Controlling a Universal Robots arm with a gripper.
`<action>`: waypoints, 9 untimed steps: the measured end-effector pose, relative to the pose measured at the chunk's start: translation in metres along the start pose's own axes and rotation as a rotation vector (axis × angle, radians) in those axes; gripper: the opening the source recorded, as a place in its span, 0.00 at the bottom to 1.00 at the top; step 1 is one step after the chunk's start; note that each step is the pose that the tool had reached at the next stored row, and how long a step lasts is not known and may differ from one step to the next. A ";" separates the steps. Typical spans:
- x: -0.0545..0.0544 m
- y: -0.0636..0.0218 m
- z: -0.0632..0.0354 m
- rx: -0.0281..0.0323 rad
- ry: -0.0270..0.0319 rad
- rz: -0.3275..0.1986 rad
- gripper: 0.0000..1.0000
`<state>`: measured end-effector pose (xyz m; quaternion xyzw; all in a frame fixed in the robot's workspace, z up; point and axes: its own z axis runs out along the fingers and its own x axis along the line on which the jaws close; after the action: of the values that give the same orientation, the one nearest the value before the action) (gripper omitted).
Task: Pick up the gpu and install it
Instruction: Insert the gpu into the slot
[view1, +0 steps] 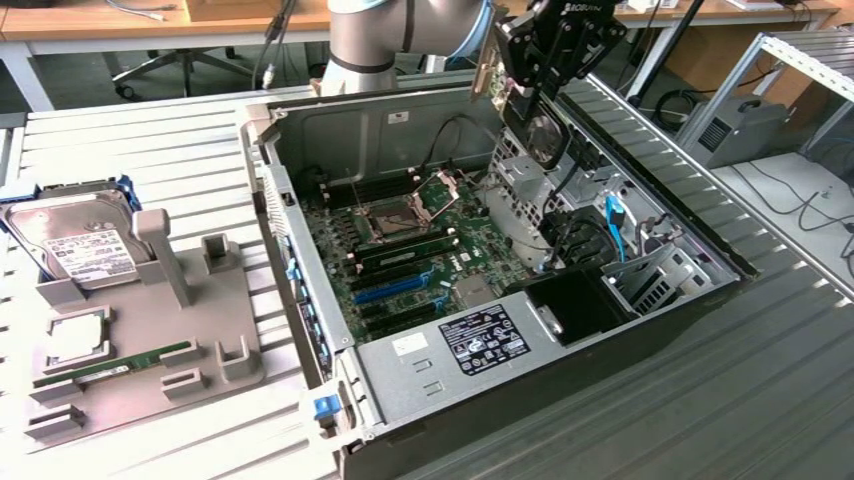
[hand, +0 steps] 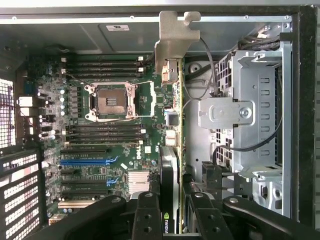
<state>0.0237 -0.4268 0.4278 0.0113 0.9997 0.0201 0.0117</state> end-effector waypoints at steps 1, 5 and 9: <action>0.000 0.0000 0.0000 0.0000 0.0000 0.000 0.27; 0.000 0.0000 0.0000 -0.0001 0.0000 0.000 0.27; 0.000 0.0000 0.0000 0.0000 -0.0001 0.000 0.27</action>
<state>0.0237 -0.4268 0.4278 0.0113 0.9997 0.0201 0.0117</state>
